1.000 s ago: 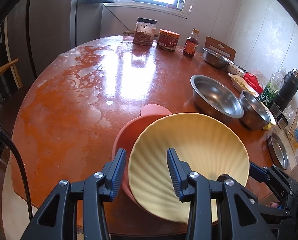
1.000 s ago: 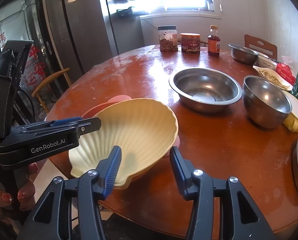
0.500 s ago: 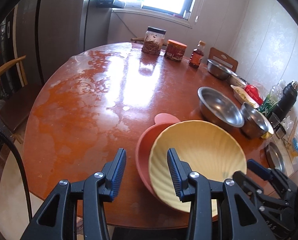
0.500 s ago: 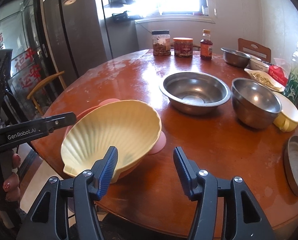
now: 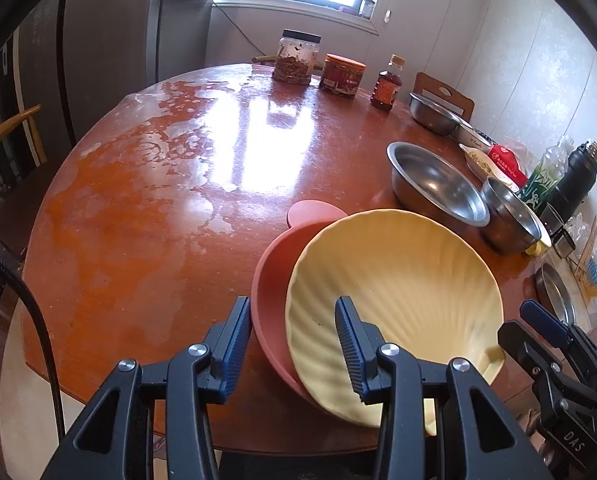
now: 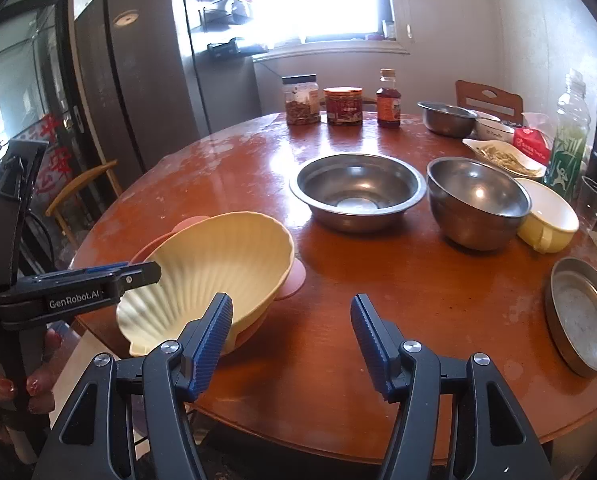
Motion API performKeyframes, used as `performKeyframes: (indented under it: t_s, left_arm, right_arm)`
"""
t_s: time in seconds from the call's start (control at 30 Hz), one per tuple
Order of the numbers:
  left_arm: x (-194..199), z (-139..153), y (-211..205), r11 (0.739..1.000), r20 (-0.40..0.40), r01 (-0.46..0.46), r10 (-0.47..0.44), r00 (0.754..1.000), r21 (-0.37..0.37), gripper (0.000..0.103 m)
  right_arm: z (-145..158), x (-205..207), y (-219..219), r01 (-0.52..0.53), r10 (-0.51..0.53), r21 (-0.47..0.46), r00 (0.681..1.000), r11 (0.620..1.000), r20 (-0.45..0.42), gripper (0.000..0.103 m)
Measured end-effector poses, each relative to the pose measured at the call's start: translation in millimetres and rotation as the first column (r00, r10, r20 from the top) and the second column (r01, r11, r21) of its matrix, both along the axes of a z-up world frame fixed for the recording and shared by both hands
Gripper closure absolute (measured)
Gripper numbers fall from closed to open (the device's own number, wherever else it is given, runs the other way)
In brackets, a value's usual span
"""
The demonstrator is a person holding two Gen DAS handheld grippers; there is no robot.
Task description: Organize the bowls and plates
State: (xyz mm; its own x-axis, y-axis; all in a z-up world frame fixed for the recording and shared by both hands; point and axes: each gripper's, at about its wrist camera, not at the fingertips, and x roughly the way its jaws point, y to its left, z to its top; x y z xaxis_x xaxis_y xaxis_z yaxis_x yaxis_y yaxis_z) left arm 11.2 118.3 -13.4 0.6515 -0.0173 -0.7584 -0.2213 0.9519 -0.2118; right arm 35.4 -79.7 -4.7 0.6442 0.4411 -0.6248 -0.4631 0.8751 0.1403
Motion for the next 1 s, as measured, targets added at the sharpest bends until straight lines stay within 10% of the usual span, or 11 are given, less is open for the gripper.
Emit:
performKeyframes:
  t_s: [1.0]
  left_arm:
    - [-7.3,10.9,-5.5,1.0,0.022,0.0,-0.001,1.0,0.025,0.06]
  right_arm:
    - [-14.7,-0.5,5.5,-0.017,0.015,-0.042,0.999,0.999,-0.049,0.039]
